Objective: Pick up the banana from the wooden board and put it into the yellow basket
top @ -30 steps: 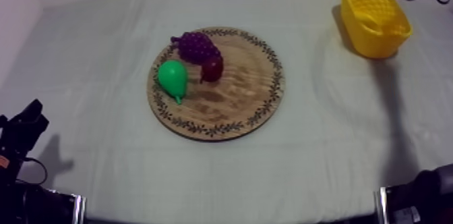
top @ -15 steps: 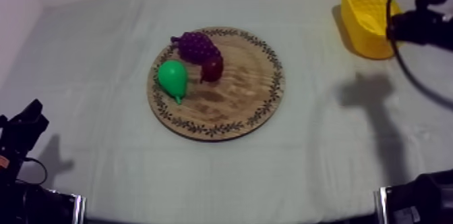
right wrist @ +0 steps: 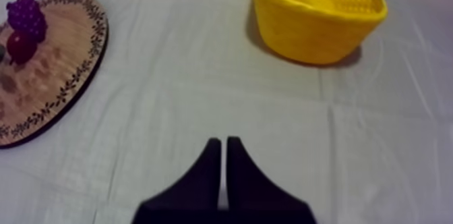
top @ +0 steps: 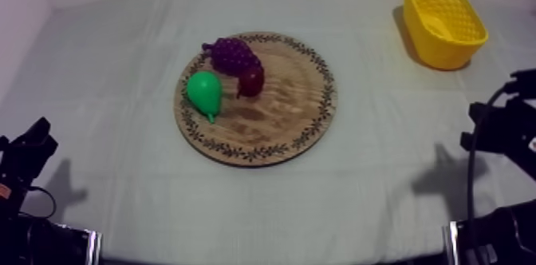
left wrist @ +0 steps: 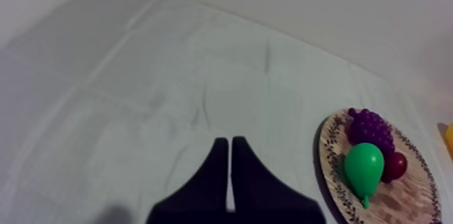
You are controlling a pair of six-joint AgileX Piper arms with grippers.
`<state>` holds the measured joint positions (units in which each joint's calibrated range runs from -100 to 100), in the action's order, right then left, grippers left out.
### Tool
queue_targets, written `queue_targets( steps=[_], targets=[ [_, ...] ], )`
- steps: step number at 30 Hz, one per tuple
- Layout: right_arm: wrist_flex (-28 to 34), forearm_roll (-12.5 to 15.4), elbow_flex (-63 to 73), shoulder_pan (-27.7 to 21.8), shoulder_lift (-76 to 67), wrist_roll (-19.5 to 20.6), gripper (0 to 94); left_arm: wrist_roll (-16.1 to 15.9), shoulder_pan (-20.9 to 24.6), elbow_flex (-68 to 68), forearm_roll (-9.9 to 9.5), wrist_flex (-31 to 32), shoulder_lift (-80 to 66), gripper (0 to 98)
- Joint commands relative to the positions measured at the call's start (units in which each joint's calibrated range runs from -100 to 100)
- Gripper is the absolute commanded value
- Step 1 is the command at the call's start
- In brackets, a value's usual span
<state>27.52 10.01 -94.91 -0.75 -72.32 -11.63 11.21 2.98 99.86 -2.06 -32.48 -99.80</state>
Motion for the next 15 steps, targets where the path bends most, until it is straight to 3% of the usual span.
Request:
queue_targets(
  steps=[1,7,15],
  targets=[
    [0.8,-1.7,-3.0,-0.3,-10.0,3.2,1.7,0.0,0.0,0.0,-0.01,0.0,0.0,0.1],
    [6.9,-6.7,-4.6,-0.7,-19.4,9.8,1.2,0.0,0.0,0.0,-0.01,0.0,0.0,0.1],
    [9.7,-8.1,-4.6,-1.8,-23.1,14.0,0.2,0.0,0.0,0.0,-0.01,0.0,0.0,0.1]
  ],
)
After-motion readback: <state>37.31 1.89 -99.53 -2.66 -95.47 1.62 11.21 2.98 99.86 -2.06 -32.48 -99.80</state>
